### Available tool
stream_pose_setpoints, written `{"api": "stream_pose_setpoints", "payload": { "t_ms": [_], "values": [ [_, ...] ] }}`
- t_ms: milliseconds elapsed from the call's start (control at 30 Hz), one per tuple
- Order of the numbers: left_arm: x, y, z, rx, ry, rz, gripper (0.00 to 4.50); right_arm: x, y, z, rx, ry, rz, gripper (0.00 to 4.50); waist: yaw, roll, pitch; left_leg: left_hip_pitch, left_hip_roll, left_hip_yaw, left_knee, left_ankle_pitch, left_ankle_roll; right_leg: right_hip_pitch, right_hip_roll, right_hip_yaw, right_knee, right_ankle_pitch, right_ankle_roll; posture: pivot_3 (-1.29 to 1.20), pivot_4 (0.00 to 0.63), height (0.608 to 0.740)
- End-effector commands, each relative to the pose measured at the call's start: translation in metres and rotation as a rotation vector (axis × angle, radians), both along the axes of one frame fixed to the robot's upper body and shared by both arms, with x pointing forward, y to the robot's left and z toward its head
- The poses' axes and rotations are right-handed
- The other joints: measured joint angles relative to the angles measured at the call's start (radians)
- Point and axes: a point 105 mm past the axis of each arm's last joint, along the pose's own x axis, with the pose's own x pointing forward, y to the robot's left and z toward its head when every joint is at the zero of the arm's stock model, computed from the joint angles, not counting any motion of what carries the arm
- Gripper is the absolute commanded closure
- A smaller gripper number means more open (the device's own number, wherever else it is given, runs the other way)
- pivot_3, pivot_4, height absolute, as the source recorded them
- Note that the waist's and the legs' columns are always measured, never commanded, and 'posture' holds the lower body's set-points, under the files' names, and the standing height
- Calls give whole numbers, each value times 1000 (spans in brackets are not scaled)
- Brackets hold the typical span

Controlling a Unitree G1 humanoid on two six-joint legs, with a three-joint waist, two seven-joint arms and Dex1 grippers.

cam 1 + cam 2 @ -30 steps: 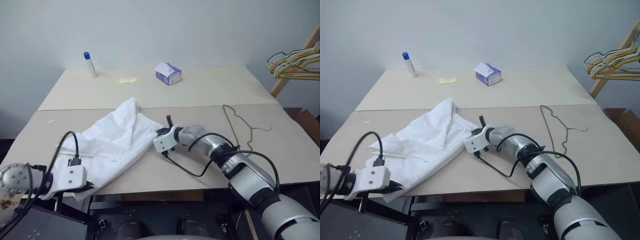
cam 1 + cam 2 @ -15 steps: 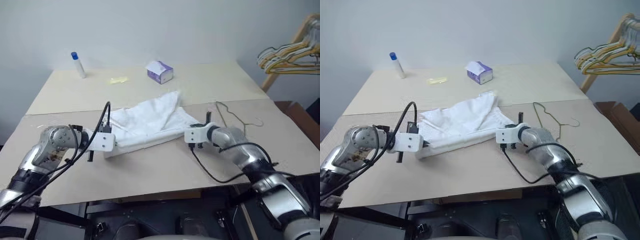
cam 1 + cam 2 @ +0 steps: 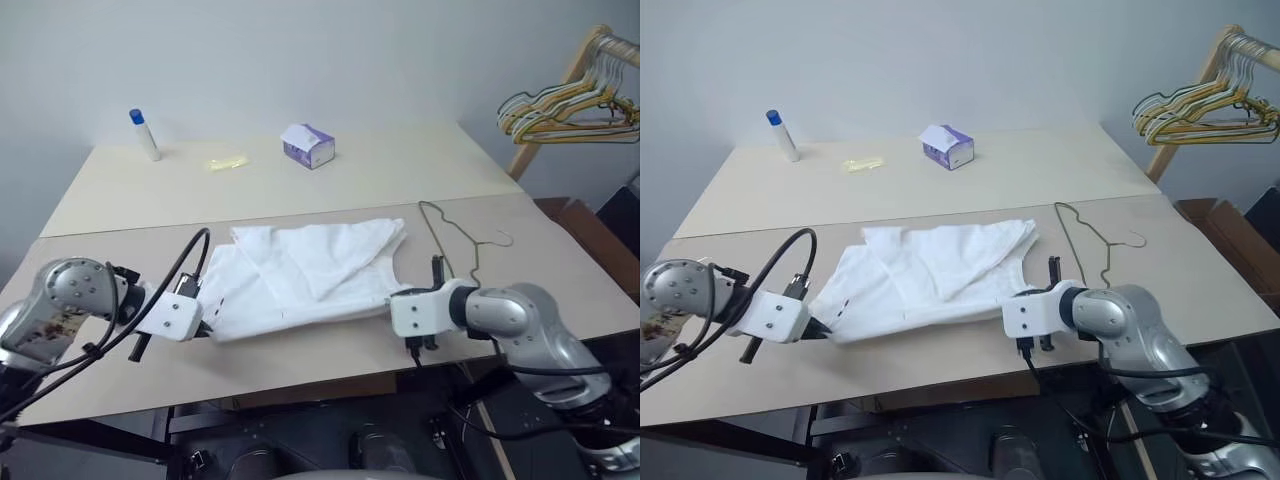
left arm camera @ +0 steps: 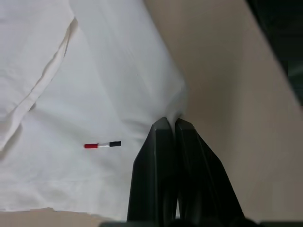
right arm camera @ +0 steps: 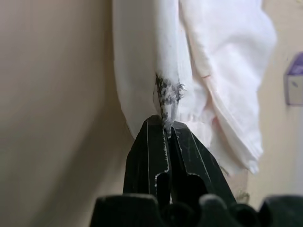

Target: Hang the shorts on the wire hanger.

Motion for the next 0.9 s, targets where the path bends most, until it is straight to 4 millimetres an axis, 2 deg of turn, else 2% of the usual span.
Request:
{"api": "stream_pose_setpoints", "payload": {
  "t_ms": [33, 100, 167, 233, 267, 300, 333, 367, 400, 433, 467, 533, 600, 767, 900],
  "values": [
    [16, 4, 3, 28, -78, 58, 4500, 21, -6, 27, 64, -21, -50, 4462, 5, 0, 0, 2, 0, 0, 0, 0, 0, 2, 0, 0, 0, 0, 0, -63, 0, 740],
    [44, -5, 3, 5, -201, 115, 4500, 49, 0, 45, 166, -57, -115, 4462, 9, 0, 0, 4, 0, -1, 2, -1, 1, 6, 0, -1, 0, 0, 0, -59, 0, 740],
    [102, -20, 28, -103, -467, 279, 4500, 94, 0, 78, 226, -214, -222, 4462, 18, 0, 0, 4, 0, -1, 4, -1, 1, 7, 0, -1, 1, 0, 0, -54, 0, 740],
    [156, -34, 81, -307, -738, 486, 4500, 138, -3, 129, 310, -454, -362, 4462, 25, 0, 1, 0, -2, 1, 8, 1, 2, 7, 0, -3, 3, 2, -2, -50, 0, 740],
    [175, -38, 116, -451, -858, 590, 4500, 154, -6, 159, 359, -607, -430, 4462, 29, 0, 1, -1, -3, 1, 8, 3, 1, 6, 0, -4, 3, 6, -8, -49, 0, 740],
    [185, -39, 144, -564, -949, 667, 4500, 164, -8, 184, 401, -737, -478, 4462, 28, -1, 1, -5, -4, 1, 9, 7, -6, 3, 0, -4, 4, 6, -8, -49, 0, 740],
    [190, -36, 181, -709, -1089, 736, 4500, 169, -12, 213, 455, -903, -518, 4462, 24, -2, 0, -12, -4, 1, 8, 9, -8, -2, -1, -4, 4, 7, -9, -49, 0, 740],
    [188, -28, 215, -836, -1231, 806, 4500, 167, -14, 239, 491, -1073, -526, 4462, 20, -2, 0, -16, -4, 0, 8, 9, -9, -8, -1, -4, 9, 7, -9, -49, 0, 740],
    [178, -19, 241, -874, -1404, 805, 4500, 160, -15, 263, 557, -1214, -524, 4462, 14, -2, 0, -20, -5, 0, 7, 10, -9, -11, -1, -4, 8, 7, -8, -46, 0, 740],
    [166, -13, 259, -884, -1545, 762, 4500, 154, -14, 275, 616, -1278, -506, 4462, 6, -2, -1, -21, -6, 0, 2, 10, -10, -14, -2, -4, 5, 6, -7, -44, 0, 740],
    [158, -11, 264, -878, -1600, 721, 4500, 151, -12, 279, 643, -1304, -486, 4462, -9, -2, -2, -19, -7, 1, -4, 9, -10, -14, -3, -3, 3, 6, -6, -41, 0, 740],
    [150, -7, 258, -851, -1608, 683, 4500, 150, -12, 269, 649, -1296, -469, 4462, -22, 0, -4, -11, -11, 2, -16, 9, -11, -12, -5, -3, 1, 3, -2, -37, 0, 740],
    [144, -1, 245, -797, -1580, 658, 4500, 151, -7, 248, 623, -1240, -435, 4462, -31, 0, -5, -4, -11, 1, -22, 8, -12, -6, -5, -5, 0, 1, 2, -35, 0, 740],
    [122, -1, 188, -583, -1334, 490, 4500, 141, 17, 167, 487, -982, -224, 4462, -39, 0, -4, -6, -10, 2, -18, 10, -12, -2, -4, -4, -8, 1, 0, -11, 0, 740],
    [89, 2, 125, -406, -1030, 362, 4500, 121, 32, 105, 366, -823, -69, 4462, -31, 0, -4, -5, -8, 2, -10, 10, -11, -2, -4, -2, -8, 2, -1, 8, 0, 740]
  ]
}}
